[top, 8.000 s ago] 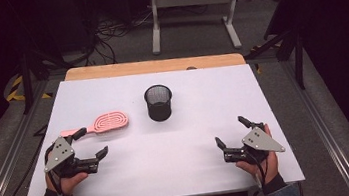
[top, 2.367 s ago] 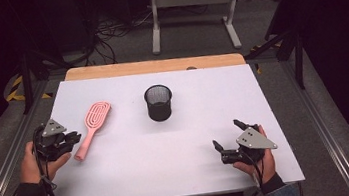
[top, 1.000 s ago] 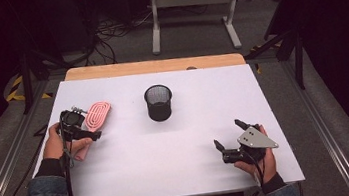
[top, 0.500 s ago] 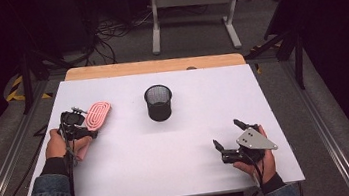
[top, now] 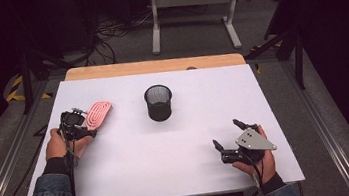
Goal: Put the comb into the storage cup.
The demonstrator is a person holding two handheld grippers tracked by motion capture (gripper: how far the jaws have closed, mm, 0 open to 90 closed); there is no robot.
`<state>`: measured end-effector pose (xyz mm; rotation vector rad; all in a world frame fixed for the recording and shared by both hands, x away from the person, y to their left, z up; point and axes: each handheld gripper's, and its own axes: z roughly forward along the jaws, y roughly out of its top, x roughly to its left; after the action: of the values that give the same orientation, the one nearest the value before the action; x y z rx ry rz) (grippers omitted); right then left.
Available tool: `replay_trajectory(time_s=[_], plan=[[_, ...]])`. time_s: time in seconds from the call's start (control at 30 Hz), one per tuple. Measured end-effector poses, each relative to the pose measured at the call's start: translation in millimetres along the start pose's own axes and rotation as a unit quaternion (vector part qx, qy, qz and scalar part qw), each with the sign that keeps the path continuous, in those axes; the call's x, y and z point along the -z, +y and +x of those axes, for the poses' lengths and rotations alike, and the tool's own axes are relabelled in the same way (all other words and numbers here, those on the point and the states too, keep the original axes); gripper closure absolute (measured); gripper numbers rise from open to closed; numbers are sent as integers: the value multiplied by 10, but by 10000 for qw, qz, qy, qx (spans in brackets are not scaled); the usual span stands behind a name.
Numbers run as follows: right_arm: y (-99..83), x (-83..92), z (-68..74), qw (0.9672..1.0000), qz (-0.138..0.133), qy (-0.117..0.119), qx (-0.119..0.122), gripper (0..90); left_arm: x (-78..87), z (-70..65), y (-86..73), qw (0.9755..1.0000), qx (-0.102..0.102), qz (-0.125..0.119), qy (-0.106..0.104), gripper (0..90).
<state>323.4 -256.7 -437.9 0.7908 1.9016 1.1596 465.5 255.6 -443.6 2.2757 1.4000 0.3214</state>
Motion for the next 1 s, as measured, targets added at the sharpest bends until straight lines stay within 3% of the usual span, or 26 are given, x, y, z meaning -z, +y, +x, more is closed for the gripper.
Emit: replay_trajectory(time_s=[0.07, 0.3, 0.57, 0.83, 0.93, 1.0], plan=[[0, -4, -1, 10000, 13, 8, 0, 88, -2, 0, -11, 10000, 41, -40, -23, 676], [-3, -14, 4, 10000, 65, 21, 27, 88, 2, -4, -29, 10000, -2, -94, -20, 690], [-5, -16, -1, 9999, 88, 33, 55, 87, 8, -53, -48, 9993, -222, -232, 172, 696], [-7, -22, -5, 9999, 107, 28, 62, 87, 133, -71, -68, 9964, -250, -744, 335, 696], [-8, -22, -7, 9999, 108, 18, 56, 87, 208, -84, -77, 9930, -289, -1028, 502, 696], [-8, -21, -7, 9999, 102, 16, 59, 88, 253, -101, -84, 9914, -289, -1173, 502, 696]])
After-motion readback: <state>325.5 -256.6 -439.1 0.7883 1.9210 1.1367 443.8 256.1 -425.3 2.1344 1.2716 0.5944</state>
